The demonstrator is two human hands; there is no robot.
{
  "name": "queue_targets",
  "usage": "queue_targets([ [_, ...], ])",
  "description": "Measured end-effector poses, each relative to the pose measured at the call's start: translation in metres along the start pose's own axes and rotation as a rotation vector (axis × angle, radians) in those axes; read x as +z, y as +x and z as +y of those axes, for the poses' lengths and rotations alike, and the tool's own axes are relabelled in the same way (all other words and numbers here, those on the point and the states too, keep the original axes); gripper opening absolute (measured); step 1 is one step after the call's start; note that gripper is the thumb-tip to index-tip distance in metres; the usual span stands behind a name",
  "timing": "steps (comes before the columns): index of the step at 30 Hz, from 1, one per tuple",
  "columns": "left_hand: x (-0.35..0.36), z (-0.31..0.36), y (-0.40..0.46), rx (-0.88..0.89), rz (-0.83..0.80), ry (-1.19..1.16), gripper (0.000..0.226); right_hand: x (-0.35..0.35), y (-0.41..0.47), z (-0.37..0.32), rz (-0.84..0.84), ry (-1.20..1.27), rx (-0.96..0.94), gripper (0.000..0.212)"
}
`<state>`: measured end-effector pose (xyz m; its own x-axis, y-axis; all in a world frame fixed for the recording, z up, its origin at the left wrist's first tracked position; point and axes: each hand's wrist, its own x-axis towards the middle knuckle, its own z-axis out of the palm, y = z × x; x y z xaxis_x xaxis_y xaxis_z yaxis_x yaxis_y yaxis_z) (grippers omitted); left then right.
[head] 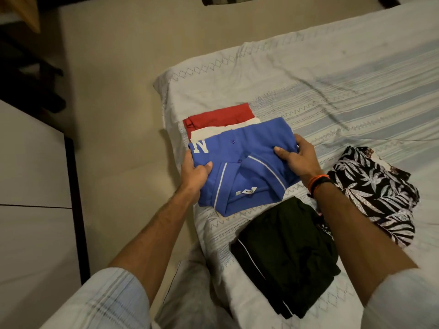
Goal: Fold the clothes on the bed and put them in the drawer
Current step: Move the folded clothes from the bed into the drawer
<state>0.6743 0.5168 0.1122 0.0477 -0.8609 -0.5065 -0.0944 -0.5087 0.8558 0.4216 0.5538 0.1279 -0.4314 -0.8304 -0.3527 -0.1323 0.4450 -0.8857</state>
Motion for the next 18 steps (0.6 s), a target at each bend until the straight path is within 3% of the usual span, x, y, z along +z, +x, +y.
queue_targets([
  [12, 0.008, -0.049, 0.047, -0.041, 0.021, -0.016, 0.058, 0.022, 0.049, 0.055, -0.001, -0.035, 0.070, 0.036],
  [15, 0.007, -0.058, 0.068, -0.012, 0.005, 0.096, 0.057, 0.032, 0.072, 0.075, -0.028, -0.252, 0.107, 0.029],
  [18, 0.005, -0.063, 0.086, -0.025, 0.009, 0.240, 0.054, 0.038, 0.086, 0.090, -0.076, -0.523, 0.224, 0.035],
])
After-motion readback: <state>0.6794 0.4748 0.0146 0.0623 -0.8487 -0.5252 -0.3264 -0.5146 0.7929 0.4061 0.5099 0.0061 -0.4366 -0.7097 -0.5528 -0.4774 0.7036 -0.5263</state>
